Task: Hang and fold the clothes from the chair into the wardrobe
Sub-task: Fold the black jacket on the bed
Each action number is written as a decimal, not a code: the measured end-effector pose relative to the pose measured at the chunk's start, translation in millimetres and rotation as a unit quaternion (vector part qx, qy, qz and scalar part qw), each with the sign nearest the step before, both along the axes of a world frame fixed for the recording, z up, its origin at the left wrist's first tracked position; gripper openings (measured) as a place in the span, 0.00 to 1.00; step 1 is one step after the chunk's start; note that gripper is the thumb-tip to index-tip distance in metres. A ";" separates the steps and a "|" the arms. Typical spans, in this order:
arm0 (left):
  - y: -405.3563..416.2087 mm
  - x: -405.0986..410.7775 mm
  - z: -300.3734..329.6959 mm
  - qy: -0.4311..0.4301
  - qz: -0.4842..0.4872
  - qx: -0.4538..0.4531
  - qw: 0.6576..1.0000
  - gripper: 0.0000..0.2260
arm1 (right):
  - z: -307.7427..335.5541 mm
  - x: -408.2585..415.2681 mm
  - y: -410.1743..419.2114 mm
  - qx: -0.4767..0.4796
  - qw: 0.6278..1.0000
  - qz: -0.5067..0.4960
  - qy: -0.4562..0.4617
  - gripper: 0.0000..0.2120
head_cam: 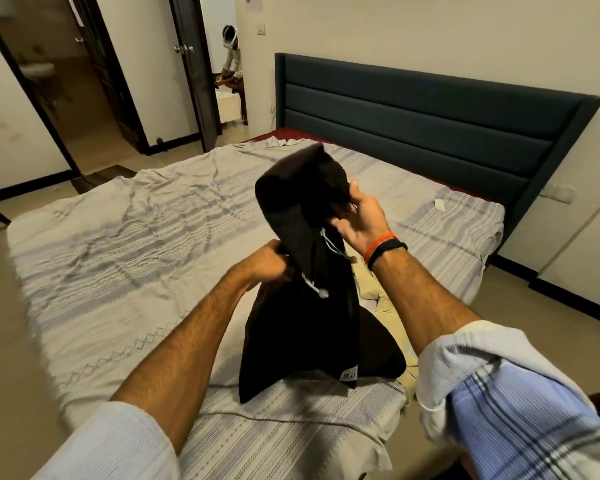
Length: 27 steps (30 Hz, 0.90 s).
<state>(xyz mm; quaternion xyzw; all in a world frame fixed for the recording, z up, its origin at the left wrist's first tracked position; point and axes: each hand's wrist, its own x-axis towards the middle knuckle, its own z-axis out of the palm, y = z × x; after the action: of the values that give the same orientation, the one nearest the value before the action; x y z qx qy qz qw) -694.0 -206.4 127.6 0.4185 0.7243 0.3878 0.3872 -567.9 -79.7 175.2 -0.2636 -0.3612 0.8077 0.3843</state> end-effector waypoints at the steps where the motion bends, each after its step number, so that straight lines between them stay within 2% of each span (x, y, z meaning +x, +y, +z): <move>1: 0.7 1.4 2.7 -0.015 0.011 0.007 1.000 0.12 | -7.5 4.1 0.5 0.006 1.000 0.009 -0.018 0.24; 3: 3.0 -0.1 3.8 -0.062 0.048 0.012 0.997 0.13 | -22.5 12.5 -2.6 0.039 0.996 0.044 -0.073 0.34; 5: 0.3 -3.6 3.4 -0.134 0.104 0.038 0.985 0.13 | -39.0 23.5 -7.5 0.106 0.978 0.055 -0.169 0.34; 6: -1.2 -7.2 0.4 -0.174 0.126 0.051 0.975 0.13 | -49.7 28.1 -10.8 0.152 0.960 0.063 -0.227 0.32; 7: -2.6 -10.0 0.9 -0.206 0.138 0.059 0.967 0.11 | -60.1 33.0 -14.3 0.195 0.938 0.079 -0.276 0.36; 9: -2.8 -11.6 4.5 -0.235 0.136 0.068 0.960 0.12 | -85.9 40.1 -14.7 0.254 0.892 0.129 -0.351 0.51; 13: 7.0 -13.5 9.2 -0.248 0.159 0.103 0.950 0.12 | -105.1 40.8 -18.5 0.244 0.849 0.208 -0.419 0.54; 15: 8.0 -15.2 9.6 -0.259 0.175 0.121 0.942 0.12 | -117.6 43.0 -20.0 0.222 0.846 0.217 -0.434 0.51; 17: 7.4 -16.1 10.3 -0.264 0.180 0.134 0.938 0.12 | -128.4 46.9 -19.9 0.195 0.864 0.245 -0.394 0.51; 18: 7.4 -15.6 10.3 -0.254 0.182 0.137 0.940 0.12 | -129.0 48.7 -20.1 0.178 0.871 0.262 -0.376 0.47; 21: 4.3 -16.6 12.1 -0.129 0.199 0.123 0.964 0.14 | -117.1 43.8 -23.2 0.180 0.890 0.273 -0.318 0.18; 23: -4.3 -21.7 6.3 -0.084 0.219 0.107 0.966 0.12 | -103.9 38.5 -26.2 0.161 0.927 0.209 -0.267 0.11; 25: -17.6 -26.1 -1.9 -0.137 0.242 0.091 0.956 0.11 | -89.2 35.9 -26.2 0.131 0.956 0.150 -0.213 0.09; 27: -30.7 -28.0 -7.7 -0.221 0.239 0.089 0.941 0.16 | -69.0 35.8 -26.5 0.122 0.969 0.135 -0.168 0.08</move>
<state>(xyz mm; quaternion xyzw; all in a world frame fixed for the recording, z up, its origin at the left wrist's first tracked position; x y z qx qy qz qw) -722.0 -237.1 119.9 0.1690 0.6619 0.6145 0.3946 -532.2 -106.2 106.2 -0.2953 -0.5482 0.7464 0.2348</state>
